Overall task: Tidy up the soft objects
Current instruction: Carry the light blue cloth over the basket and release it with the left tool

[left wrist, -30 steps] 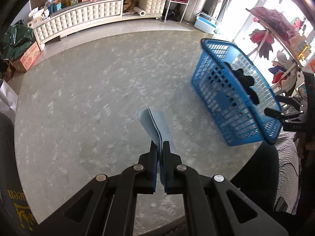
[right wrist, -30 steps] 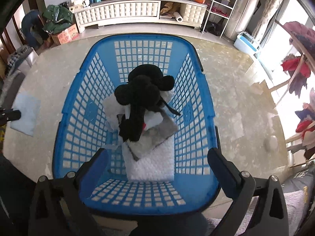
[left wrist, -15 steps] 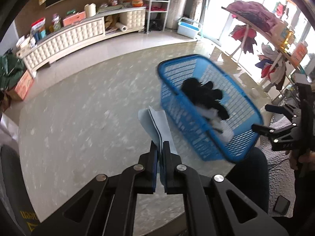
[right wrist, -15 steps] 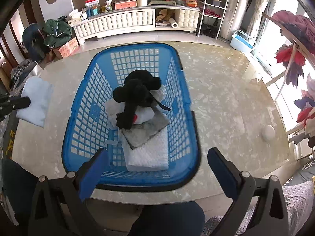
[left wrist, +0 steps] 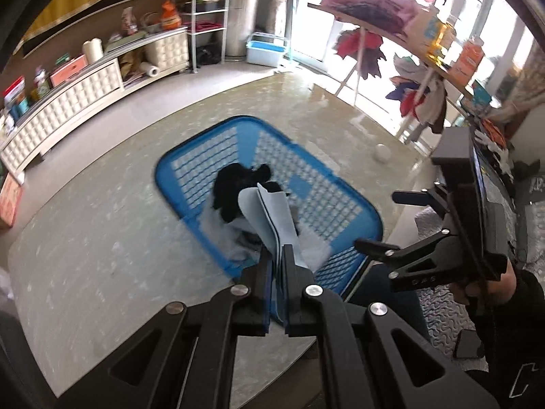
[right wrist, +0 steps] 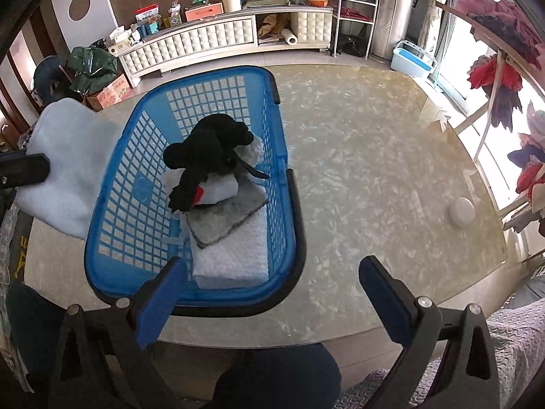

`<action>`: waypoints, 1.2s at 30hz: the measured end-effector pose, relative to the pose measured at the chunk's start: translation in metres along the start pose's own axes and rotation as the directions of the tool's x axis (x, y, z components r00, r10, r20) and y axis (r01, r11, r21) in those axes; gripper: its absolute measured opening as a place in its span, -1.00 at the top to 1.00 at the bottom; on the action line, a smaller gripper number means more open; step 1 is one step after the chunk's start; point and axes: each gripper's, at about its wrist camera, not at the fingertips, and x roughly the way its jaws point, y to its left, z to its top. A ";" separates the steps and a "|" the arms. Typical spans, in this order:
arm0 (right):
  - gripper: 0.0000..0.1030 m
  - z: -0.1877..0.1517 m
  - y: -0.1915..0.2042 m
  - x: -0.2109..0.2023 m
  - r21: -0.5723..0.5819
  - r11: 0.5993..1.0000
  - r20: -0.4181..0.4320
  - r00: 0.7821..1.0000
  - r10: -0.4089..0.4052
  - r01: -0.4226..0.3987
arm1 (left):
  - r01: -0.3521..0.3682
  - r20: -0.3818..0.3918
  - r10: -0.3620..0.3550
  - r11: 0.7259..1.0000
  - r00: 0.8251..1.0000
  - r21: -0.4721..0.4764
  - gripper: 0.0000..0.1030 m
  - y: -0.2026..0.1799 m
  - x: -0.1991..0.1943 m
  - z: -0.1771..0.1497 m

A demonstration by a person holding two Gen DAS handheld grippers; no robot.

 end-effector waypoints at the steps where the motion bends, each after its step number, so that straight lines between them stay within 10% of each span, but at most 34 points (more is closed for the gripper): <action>1: -0.96 0.001 -0.001 0.000 0.001 1.000 0.001 1.000 0.002 -0.002 | 0.008 -0.006 -0.008 1.000 1.000 0.010 0.93 -0.005 0.003 0.002; 34: -0.96 0.003 -0.024 0.007 0.048 0.998 -0.019 0.999 0.044 -0.043 | 0.073 -0.192 -0.042 0.985 0.981 0.155 0.91 -0.049 0.127 0.022; 36: -0.96 0.003 -0.024 0.007 0.051 0.998 -0.019 0.999 0.047 -0.046 | 0.064 -0.185 -0.035 0.986 0.982 0.156 0.66 -0.049 0.127 0.022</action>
